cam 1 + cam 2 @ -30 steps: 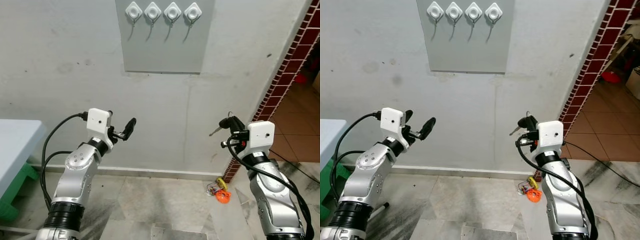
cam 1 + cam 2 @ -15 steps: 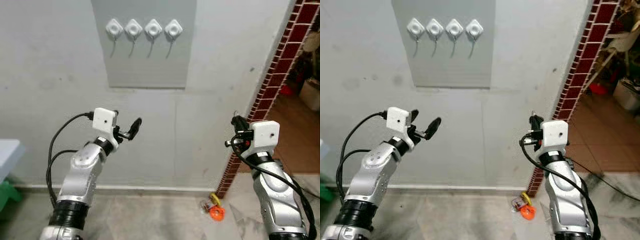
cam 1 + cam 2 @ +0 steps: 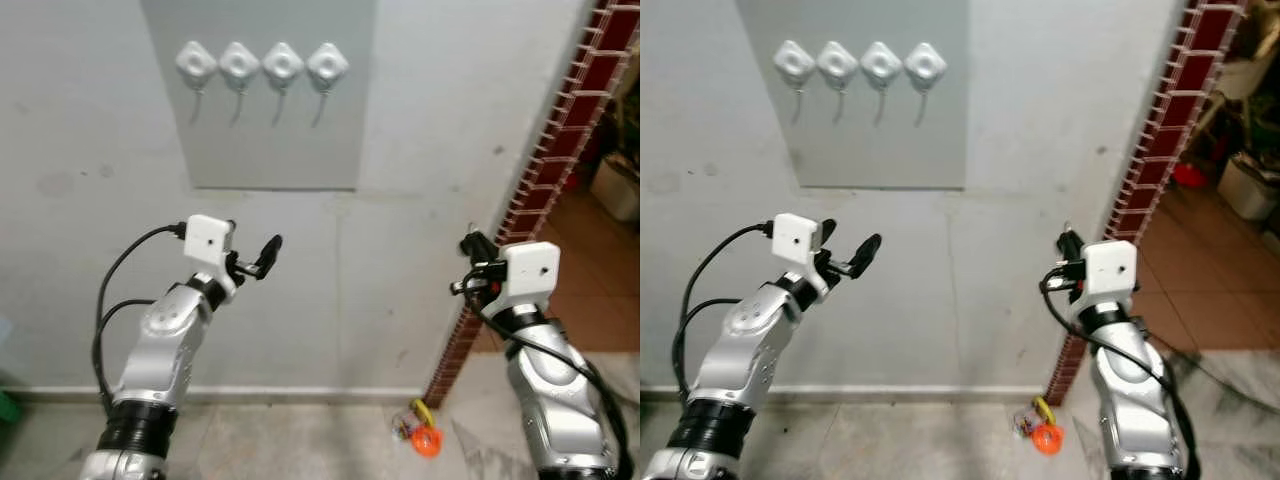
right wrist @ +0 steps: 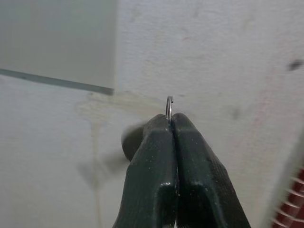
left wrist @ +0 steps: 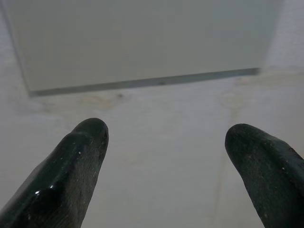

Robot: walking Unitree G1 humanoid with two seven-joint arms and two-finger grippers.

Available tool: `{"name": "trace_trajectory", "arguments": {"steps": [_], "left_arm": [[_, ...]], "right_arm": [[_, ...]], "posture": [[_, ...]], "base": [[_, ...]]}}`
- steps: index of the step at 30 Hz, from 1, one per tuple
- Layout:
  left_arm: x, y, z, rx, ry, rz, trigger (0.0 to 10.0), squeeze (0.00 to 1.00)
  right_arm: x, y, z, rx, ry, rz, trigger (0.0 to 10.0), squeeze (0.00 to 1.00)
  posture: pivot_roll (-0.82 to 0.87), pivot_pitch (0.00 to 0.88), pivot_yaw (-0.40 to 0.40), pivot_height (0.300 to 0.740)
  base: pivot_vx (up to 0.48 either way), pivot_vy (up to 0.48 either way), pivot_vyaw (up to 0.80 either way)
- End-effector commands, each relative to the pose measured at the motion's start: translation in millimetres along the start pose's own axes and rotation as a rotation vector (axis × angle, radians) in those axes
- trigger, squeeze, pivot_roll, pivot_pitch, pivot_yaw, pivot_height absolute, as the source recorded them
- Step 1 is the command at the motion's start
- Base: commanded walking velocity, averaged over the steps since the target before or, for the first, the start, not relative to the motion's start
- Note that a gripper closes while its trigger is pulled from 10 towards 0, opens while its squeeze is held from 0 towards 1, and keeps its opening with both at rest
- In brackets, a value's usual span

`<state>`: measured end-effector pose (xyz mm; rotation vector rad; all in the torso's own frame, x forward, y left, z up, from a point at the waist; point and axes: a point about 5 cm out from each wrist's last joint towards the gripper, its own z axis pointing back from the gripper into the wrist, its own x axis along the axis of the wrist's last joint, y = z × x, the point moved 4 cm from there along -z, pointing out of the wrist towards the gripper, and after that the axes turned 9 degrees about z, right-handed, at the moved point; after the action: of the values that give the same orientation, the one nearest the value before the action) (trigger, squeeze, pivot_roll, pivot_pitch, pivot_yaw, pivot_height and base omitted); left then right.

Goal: Hang keys on a hook

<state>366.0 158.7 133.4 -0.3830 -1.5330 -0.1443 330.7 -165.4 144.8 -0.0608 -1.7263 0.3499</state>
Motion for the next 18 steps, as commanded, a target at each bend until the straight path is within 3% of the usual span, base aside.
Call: {"name": "trace_trajectory", "arguments": {"steps": [1, 8, 13, 18], "left_arm": [[2.7, -9.5, -3.3, -0.030, -0.010, -0.005, 10.0, 0.00], [2.3, -9.0, -3.0, -0.016, -0.009, 0.013, 10.0, 0.00], [0.7, -5.1, -3.6, 0.034, -0.005, 0.029, 10.0, 0.00], [10.2, -11.3, -4.8, 0.012, -0.055, 0.051, 10.0, 0.00]], "right_arm": [[1.1, -11.5, 2.1, -0.025, -0.004, 0.019, 10.0, 0.00], [0.4, -9.3, 1.1, -0.010, -0.002, 0.019, 10.0, 0.00], [-1.5, -8.8, 1.6, 0.003, 0.006, 0.021, 10.0, 0.00], [-2.1, -9.7, 1.3, 0.020, 0.009, 0.019, 10.0, 0.00]], "posture": [[-0.03, 0.000, 0.025, 0.740], [-0.03, 0.000, 0.024, 0.740], [-0.03, 0.000, 0.022, 0.740], [-0.03, 0.000, 0.021, 0.740]], "base": [[0.304, 0.000, 0.00], [0.287, 0.000, 0.00], [0.000, 0.000, 0.00], [0.000, 0.000, 0.00]]}}
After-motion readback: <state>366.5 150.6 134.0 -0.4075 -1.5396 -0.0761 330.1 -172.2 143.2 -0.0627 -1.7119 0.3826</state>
